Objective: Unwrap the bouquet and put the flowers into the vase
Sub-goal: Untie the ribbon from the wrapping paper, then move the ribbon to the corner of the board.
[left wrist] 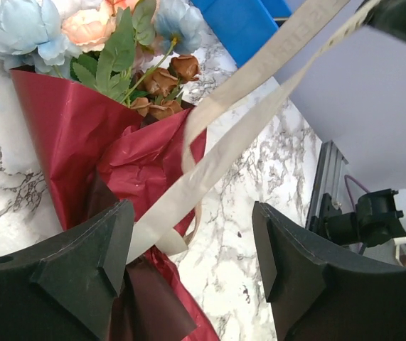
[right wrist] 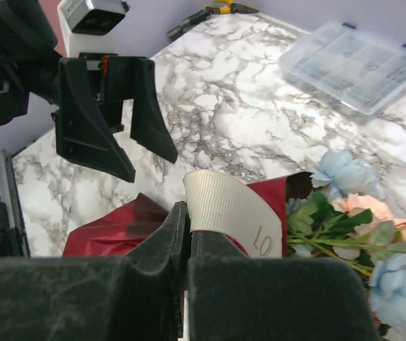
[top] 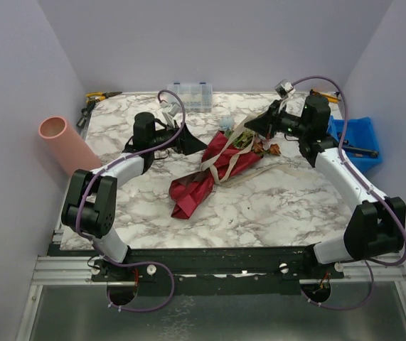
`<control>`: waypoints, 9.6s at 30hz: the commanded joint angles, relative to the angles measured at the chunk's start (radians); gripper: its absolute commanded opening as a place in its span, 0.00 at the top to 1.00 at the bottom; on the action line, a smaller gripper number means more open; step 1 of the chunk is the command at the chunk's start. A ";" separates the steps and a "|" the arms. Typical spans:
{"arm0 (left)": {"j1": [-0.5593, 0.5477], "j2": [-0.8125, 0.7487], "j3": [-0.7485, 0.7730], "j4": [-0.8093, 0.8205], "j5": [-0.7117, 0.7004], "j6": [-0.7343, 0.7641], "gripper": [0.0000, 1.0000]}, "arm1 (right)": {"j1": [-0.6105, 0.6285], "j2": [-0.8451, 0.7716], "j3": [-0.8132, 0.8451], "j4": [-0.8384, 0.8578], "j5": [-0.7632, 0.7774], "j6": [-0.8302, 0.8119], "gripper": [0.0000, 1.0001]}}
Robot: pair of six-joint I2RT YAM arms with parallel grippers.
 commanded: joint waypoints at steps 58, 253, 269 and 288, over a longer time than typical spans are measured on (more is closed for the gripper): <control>-0.214 -0.069 0.069 -0.439 -0.171 0.603 0.45 | -0.308 0.275 0.230 -0.380 0.541 -0.208 0.78; 0.175 -0.084 -0.082 -0.070 0.144 0.129 0.99 | 0.311 0.435 1.004 -0.406 0.255 -0.258 0.99; 0.017 0.002 -0.055 -0.061 -0.132 0.464 0.01 | 0.311 0.443 1.000 -0.407 0.202 -0.232 1.00; 0.017 0.148 -0.039 0.172 0.002 0.406 0.06 | 0.308 0.432 0.937 -0.394 0.199 -0.222 1.00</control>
